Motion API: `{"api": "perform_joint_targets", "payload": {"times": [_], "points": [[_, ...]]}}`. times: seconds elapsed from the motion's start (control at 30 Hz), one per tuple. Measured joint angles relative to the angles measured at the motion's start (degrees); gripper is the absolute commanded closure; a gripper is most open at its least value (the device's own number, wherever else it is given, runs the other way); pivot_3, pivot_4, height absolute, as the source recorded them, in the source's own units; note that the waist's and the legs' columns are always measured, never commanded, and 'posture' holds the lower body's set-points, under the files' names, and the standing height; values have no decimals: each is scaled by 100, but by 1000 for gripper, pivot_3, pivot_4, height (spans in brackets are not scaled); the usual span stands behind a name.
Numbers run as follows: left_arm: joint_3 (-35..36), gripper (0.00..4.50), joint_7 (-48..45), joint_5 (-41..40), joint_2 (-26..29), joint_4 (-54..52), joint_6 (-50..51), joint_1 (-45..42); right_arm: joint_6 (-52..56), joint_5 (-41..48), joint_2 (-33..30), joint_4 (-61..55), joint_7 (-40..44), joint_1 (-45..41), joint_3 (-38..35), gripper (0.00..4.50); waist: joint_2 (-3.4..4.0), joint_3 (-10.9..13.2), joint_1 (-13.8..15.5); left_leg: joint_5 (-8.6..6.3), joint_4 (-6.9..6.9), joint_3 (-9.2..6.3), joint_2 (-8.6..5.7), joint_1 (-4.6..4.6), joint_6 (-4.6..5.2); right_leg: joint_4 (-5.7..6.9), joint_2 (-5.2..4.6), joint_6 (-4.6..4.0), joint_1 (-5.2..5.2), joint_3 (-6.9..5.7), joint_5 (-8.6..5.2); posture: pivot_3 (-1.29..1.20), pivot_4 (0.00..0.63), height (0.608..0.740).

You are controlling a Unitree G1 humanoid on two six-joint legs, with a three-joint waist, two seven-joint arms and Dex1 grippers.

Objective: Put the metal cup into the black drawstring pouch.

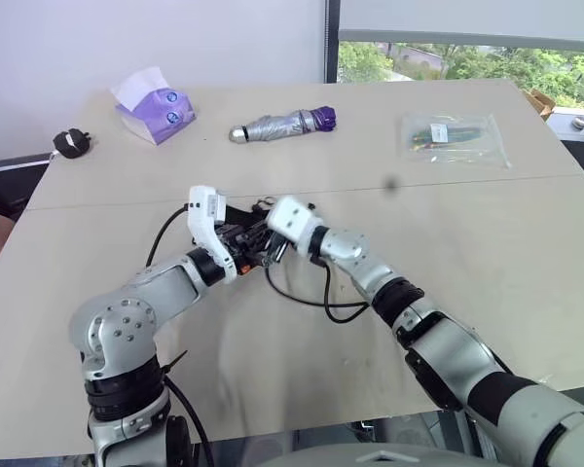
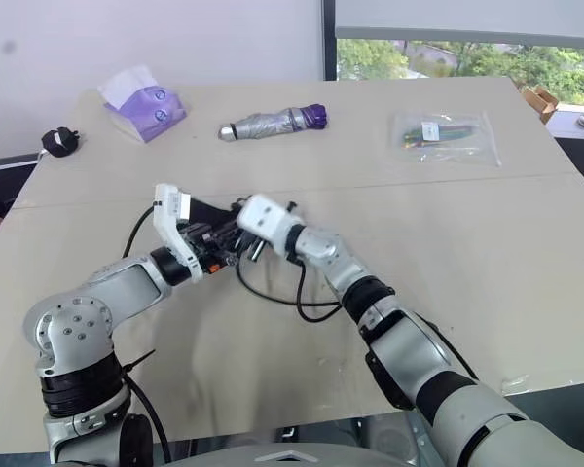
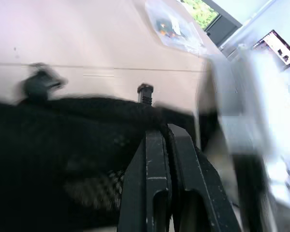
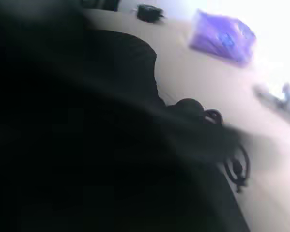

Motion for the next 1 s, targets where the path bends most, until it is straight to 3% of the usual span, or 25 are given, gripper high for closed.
{"api": "perform_joint_targets", "payload": {"times": [0.1,0.27,0.37,0.4,0.47,0.53,0.57,0.67,0.87,1.0], "points": [[-164,4481,5,7,-54,20,-107,-12,612,462,5,-21,225,0,-432,4500,-1,0,73,0,21,-8,-8,-15,2,-2,-15,2,5,-10,1,0,150,740],[-212,4481,6,58,-73,144,-313,-13,399,21,-8,-140,130,1,-250,4500,-1,0,30,0,21,-11,-11,-12,2,2,-12,2,4,-11,1,0,150,740],[-197,4500,-138,49,-47,292,-541,-14,691,51,-78,-562,451,98,-300,3149,0,0,30,1,16,-20,-7,-13,1,3,-7,0,4,-20,1,0,150,740],[-208,4500,-177,50,-30,316,-576,-14,754,55,-130,-687,529,139,-298,3004,0,0,30,1,16,-20,-7,-13,1,3,-7,0,4,-21,0,0,150,740],[-220,4500,-378,74,118,569,-714,-4,1106,94,-385,-1395,805,393,-303,1949,0,0,37,0,16,-20,-8,-15,2,0,-8,1,5,-21,0,0,150,740],[-193,4500,-458,114,221,799,-797,11,1477,190,-617,-1953,1030,566,-358,1949,0,0,47,0,20,-21,-12,-15,3,0,-10,2,7,-24,1,0,150,740],[-191,4500,-526,115,267,917,-840,11,1874,344,-839,-2456,1288,740,-396,1245,0,0,58,0,21,-21,-12,-17,4,-1,-10,2,8,-24,1,0,150,740],[-175,4500,-700,115,355,1042,-1006,2,2522,583,-1313,-3524,1725,1099,-461,226,2,2,86,-1,23,-22,-12,-18,5,-1,-9,2,8,-26,0,0,150,740],[3,4500,-1187,-146,725,1246,-1147,-139,3831,1106,-1915,-5325,2110,1588,-625,96,3,2,88,-8,20,-26,-4,-13,18,4,3,0,7,-29,-1,0,150,740],[474,4500,-1602,-718,1328,1597,-915,-392,3639,830,-2067,-5030,1886,1623,-575,96,2,2,92,-13,29,-21,-6,-10,28,3,31,1,12,-36,-1,0,150,740]]}}
